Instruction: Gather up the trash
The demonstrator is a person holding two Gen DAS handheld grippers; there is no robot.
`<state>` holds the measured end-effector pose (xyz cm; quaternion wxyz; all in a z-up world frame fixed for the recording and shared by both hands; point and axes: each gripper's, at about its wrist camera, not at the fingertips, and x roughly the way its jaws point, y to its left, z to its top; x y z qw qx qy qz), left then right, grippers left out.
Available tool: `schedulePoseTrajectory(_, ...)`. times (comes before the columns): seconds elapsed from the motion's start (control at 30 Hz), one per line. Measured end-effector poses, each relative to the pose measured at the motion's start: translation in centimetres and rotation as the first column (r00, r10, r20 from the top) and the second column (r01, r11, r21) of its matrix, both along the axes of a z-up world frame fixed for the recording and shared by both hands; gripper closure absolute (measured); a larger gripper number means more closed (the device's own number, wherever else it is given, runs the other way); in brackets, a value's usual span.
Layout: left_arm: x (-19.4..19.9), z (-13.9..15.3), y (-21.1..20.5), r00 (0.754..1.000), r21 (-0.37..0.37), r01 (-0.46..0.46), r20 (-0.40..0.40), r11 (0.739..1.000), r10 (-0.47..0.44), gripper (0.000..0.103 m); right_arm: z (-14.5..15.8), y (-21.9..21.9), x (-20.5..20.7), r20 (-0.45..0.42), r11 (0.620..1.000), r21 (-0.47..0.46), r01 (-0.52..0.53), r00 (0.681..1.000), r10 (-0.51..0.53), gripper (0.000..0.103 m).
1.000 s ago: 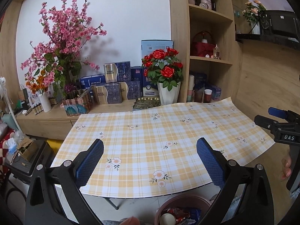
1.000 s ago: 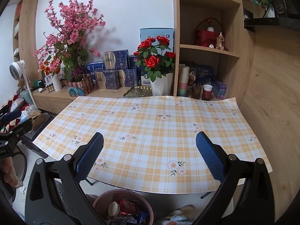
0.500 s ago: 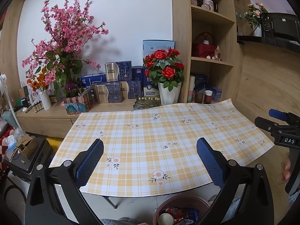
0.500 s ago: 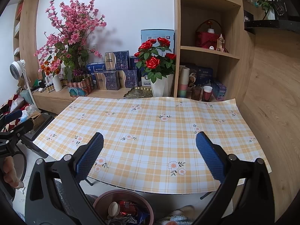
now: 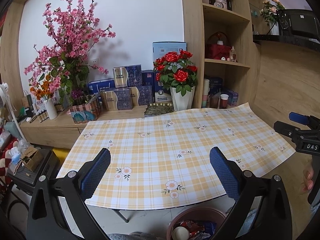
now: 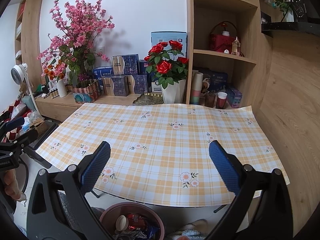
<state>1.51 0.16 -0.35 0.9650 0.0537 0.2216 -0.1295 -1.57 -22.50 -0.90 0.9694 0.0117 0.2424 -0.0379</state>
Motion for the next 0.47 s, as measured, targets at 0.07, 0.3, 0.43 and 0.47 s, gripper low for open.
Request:
schedulePoseTrajectory(0.07, -0.02, -0.04, 0.07, 1.000, -0.002, -0.002, 0.001, 1.000, 0.002, 0.006, -0.07, 0.04, 0.00, 0.000, 1.000, 0.001, -0.002, 1.000, 0.002, 0.006)
schedulePoseTrajectory(0.3, -0.13, -0.09, 0.42, 1.000, -0.009, -0.002, -0.002, 1.000, 0.002, 0.006, -0.12, 0.09, 0.02, -0.001, 1.000, 0.001, -0.003, 1.000, 0.003, 0.006)
schedulePoseTrajectory(0.43, -0.09, 0.01, 0.51, 1.000, -0.007, -0.010, -0.003, 1.000, 0.010, 0.006, -0.10, 0.11, 0.02, -0.001, 1.000, 0.001, -0.002, 1.000, 0.002, 0.006)
schedulePoseTrajectory(0.47, -0.06, 0.04, 0.49, 1.000, -0.006, -0.011, -0.003, 1.000, 0.011, 0.006, -0.10, 0.12, 0.01, -0.001, 1.000, 0.001, -0.003, 1.000, 0.003, 0.006)
